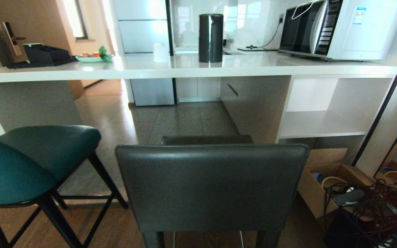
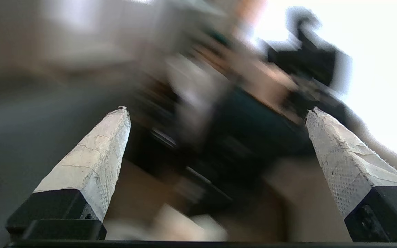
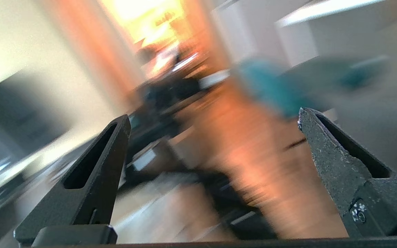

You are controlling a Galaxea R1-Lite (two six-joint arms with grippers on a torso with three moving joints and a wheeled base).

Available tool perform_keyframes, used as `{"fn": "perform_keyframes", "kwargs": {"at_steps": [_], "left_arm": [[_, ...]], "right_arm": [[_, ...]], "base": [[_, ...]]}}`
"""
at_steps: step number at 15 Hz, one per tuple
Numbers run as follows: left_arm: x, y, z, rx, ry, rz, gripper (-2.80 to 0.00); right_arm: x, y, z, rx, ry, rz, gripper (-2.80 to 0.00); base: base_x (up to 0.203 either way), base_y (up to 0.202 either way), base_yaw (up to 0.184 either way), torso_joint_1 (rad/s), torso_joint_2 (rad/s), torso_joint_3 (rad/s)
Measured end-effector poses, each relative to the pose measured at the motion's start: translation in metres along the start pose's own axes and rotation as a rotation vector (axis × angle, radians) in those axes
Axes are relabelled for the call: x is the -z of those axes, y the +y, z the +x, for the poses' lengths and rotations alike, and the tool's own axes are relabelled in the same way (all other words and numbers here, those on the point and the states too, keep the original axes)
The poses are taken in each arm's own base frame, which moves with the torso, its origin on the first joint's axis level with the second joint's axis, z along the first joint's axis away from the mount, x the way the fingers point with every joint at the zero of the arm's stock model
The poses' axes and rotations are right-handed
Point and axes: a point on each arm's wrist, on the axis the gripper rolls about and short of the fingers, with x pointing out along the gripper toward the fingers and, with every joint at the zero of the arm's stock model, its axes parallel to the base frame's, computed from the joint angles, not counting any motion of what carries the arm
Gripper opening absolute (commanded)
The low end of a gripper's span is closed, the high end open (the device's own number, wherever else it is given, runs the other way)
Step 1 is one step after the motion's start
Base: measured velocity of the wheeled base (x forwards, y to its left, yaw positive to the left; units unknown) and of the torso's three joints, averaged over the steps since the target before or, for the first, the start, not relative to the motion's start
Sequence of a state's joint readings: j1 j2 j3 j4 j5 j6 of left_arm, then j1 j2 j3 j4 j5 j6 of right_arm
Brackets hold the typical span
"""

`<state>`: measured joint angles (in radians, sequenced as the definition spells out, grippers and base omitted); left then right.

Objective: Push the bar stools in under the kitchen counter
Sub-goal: Push the blue chair back under the dining table

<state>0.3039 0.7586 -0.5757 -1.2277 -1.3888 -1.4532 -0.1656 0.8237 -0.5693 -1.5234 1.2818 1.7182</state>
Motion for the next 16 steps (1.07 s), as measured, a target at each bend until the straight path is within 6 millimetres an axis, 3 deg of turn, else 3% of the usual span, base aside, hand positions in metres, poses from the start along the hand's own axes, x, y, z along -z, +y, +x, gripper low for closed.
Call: {"fn": "perform_keyframes", "kwargs": {"at_steps": [4, 7, 10, 13, 16], "left_arm": [[0.030, -0.051, -0.019, 0.263, 0.200, 0.025, 0.00], [0.074, -0.093, -0.045, 0.300, 0.208, 0.133, 0.00], [0.118, -0.119, -0.069, 0.328, 0.210, 0.199, 0.00], [0.145, -0.114, -0.076, 0.347, 0.199, 0.274, 0.00], [0.168, -0.080, -0.073, 0.351, 0.159, 0.247, 0.00]], "right_arm": [[0.029, 0.061, -0.014, -0.175, 0.111, -0.094, 0.00], [0.069, 0.111, -0.033, -0.193, 0.124, -0.174, 0.00], [0.106, 0.145, -0.054, -0.215, 0.136, -0.178, 0.00], [0.143, 0.153, -0.070, -0.244, 0.131, -0.201, 0.00], [0.160, 0.123, -0.073, -0.253, 0.093, -0.147, 0.00]], "base": [[0.000, 0.000, 0.000, 0.000, 0.00, 0.000], [0.000, 0.000, 0.000, 0.000, 0.00, 0.000], [0.000, 0.000, 0.000, 0.000, 0.00, 0.000], [0.000, 0.000, 0.000, 0.000, 0.00, 0.000], [0.000, 0.000, 0.000, 0.000, 0.00, 0.000]]}}
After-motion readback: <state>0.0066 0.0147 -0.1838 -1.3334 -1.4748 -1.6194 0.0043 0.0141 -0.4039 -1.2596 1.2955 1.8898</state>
